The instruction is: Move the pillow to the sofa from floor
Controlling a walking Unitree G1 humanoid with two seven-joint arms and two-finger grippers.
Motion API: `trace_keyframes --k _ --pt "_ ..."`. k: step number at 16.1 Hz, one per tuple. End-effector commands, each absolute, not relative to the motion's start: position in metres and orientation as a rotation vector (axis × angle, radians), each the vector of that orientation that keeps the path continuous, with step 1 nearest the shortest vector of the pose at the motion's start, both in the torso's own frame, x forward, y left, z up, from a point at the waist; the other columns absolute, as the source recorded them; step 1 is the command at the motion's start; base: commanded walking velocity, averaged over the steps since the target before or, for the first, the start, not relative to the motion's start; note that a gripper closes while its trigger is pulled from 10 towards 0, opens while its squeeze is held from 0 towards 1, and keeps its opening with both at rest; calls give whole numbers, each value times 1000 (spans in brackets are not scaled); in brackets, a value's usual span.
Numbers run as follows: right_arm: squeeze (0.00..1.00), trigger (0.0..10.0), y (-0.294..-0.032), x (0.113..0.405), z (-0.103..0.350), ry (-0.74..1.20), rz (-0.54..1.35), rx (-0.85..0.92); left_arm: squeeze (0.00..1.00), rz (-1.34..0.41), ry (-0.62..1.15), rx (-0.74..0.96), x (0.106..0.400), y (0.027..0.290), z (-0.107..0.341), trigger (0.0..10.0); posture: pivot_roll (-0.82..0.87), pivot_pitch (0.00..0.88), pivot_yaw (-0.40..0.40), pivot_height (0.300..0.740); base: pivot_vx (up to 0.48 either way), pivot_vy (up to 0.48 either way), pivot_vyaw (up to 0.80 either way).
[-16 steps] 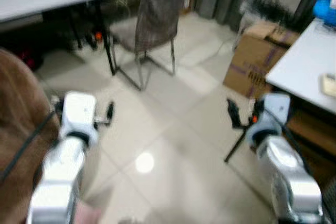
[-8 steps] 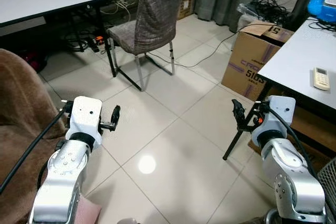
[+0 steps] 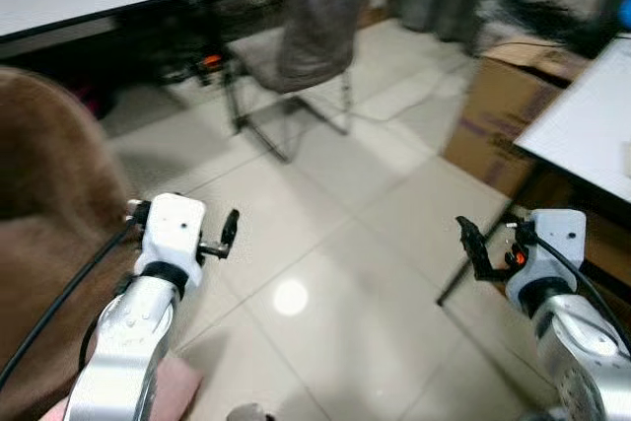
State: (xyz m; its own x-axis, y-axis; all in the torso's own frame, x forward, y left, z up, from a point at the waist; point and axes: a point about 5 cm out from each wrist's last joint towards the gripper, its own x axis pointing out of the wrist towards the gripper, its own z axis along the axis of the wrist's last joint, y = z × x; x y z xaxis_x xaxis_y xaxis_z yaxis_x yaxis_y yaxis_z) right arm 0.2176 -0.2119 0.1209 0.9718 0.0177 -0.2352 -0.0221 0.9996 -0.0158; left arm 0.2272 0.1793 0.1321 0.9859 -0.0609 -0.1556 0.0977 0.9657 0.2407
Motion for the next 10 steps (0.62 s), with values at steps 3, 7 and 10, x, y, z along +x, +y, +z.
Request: trace_keyframes --k 3,7,10 --pt "0 10000 -222 210 113 275 13 6 0 -64 132 262 217 177 131 10000 29 0 -49 740 0 0 800" --pt "0 10000 -224 222 116 241 1 6 0 -72 172 271 227 181 119 10000 26 0 -50 740 0 0 800" --pt "0 10000 -217 221 114 218 -36 55 0 -105 176 237 230 175 119 10000 1 0 20 740 0 0 800"
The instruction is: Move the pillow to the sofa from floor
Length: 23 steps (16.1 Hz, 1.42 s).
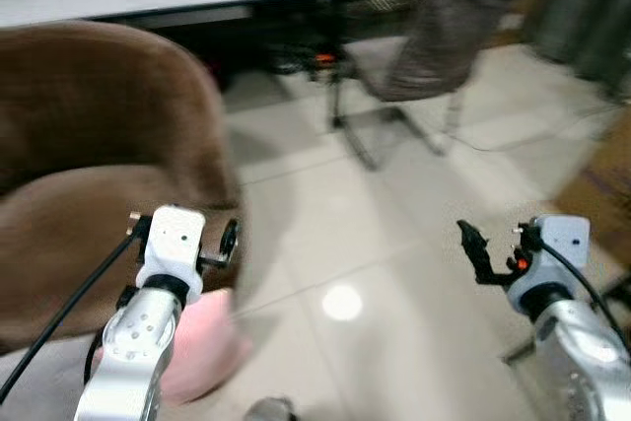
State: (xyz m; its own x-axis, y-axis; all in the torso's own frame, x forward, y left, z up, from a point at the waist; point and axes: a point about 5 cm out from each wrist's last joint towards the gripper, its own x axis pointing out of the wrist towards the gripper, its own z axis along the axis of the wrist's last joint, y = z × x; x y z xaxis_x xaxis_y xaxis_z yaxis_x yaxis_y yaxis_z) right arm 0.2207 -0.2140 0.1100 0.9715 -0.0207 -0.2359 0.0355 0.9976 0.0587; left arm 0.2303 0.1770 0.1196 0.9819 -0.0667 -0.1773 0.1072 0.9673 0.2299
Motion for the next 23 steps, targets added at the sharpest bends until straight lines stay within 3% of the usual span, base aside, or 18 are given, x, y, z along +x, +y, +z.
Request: trace_keyframes --k 1,8,15,19,23 --pt "0 10000 -216 222 111 216 -76 75 0 -114 175 233 234 174 119 10000 -7 0 41 740 0 0 800" --pt "0 10000 -221 216 108 239 -170 90 0 -192 145 254 248 166 117 10000 -76 0 99 740 0 0 800" --pt "0 10000 -248 207 116 245 -230 20 0 -250 134 230 256 153 114 10000 -123 0 111 740 0 0 800" --pt "0 10000 -242 209 113 267 -182 13 0 -248 159 221 246 150 109 10000 -93 0 61 740 0 0 800" --pt "0 10000 -235 208 126 264 -79 -25 0 -165 186 72 228 149 106 10000 -75 0 -22 740 0 0 400"
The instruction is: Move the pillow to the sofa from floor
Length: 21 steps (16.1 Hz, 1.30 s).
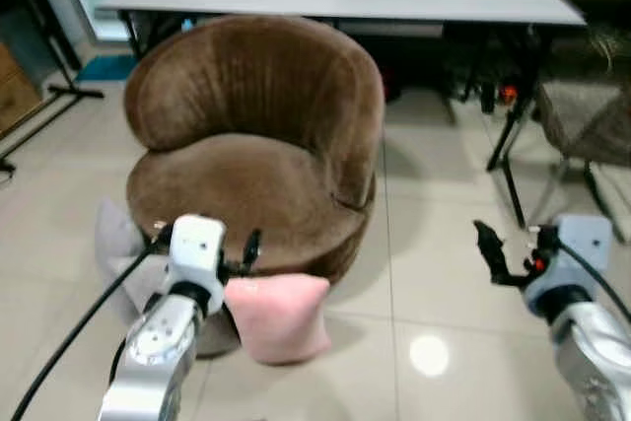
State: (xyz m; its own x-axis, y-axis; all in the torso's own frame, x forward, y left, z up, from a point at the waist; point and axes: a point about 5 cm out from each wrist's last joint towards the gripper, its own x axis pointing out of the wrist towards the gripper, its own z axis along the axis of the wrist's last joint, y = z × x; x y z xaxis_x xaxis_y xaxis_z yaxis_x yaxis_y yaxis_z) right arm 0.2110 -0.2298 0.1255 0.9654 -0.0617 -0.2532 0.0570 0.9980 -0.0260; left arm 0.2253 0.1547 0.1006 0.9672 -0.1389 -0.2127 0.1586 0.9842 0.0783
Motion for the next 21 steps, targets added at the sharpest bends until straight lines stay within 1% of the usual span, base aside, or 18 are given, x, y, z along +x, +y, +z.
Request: trace_keyframes --k 1,3,5,6,8,9,10,12,13,15,18,21 --pt "0 10000 -236 208 126 268 -81 -11 0 -158 170 106 224 149 110 10000 -47 0 -38 740 0 0 0" --pt "0 10000 -233 218 124 243 -118 88 0 -98 123 191 222 155 118 10000 6 0 -41 740 0 0 0" --pt "0 10000 -218 227 115 252 -60 53 0 -103 122 215 222 162 117 10000 29 0 -35 740 0 0 0" --pt "0 10000 -211 232 123 191 -85 99 0 -113 88 204 226 167 124 10000 37 0 -32 740 0 0 0" --pt "0 10000 -209 237 124 182 -103 95 0 -98 72 191 231 172 129 10000 43 0 -45 740 0 0 0" --pt "0 10000 -205 240 125 179 -100 93 0 -105 76 184 235 174 129 10000 58 0 -72 740 0 0 0" --pt "0 10000 -195 249 127 170 -45 121 0 -64 55 195 238 182 133 10000 99 0 -100 740 0 0 0" --pt "0 10000 -189 255 127 166 -18 118 0 -37 49 197 238 188 135 10000 103 0 -99 740 126 0 0" --pt "0 10000 -182 261 125 170 -8 122 0 -13 49 187 235 196 137 10000 115 0 -86 740 296 0 0" --pt "0 10000 -178 263 120 191 -28 111 0 -3 54 187 234 204 138 10000 110 0 -73 740 306 0 0" --pt "0 10000 -178 262 118 217 -21 121 0 -17 57 188 237 201 139 10000 105 0 -64 740 344 0 0" --pt "0 10000 -179 258 116 216 -17 99 0 -61 67 185 237 196 139 10000 92 0 -32 740 355 0 704"
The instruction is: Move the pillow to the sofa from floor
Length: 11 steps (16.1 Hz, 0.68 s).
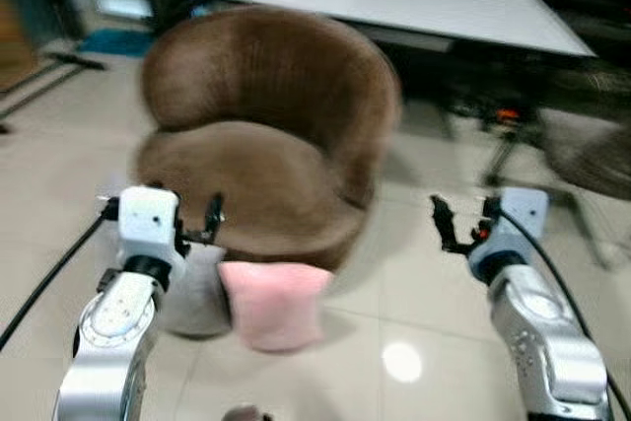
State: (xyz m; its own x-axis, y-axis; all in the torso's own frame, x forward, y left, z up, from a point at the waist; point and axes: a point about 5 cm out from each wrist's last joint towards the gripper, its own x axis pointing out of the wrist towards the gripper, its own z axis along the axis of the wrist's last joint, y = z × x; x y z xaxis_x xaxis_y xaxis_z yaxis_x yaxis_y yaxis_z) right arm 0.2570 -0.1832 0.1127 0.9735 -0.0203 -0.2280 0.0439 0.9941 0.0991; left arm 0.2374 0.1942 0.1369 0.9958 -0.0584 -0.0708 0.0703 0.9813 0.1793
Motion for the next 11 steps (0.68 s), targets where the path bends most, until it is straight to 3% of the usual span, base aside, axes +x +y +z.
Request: trace_keyframes --k 1,6,11 --pt "0 10000 -180 255 114 224 -29 105 0 -84 73 187 237 193 139 10000 91 0 -17 740 356 0 800" --pt "0 10000 -183 247 115 240 -18 91 0 -96 94 203 234 192 138 10000 82 0 -29 740 346 0 800" --pt "0 10000 -195 253 120 203 -81 116 0 -120 83 202 240 186 140 10000 70 0 -12 740 341 0 0"
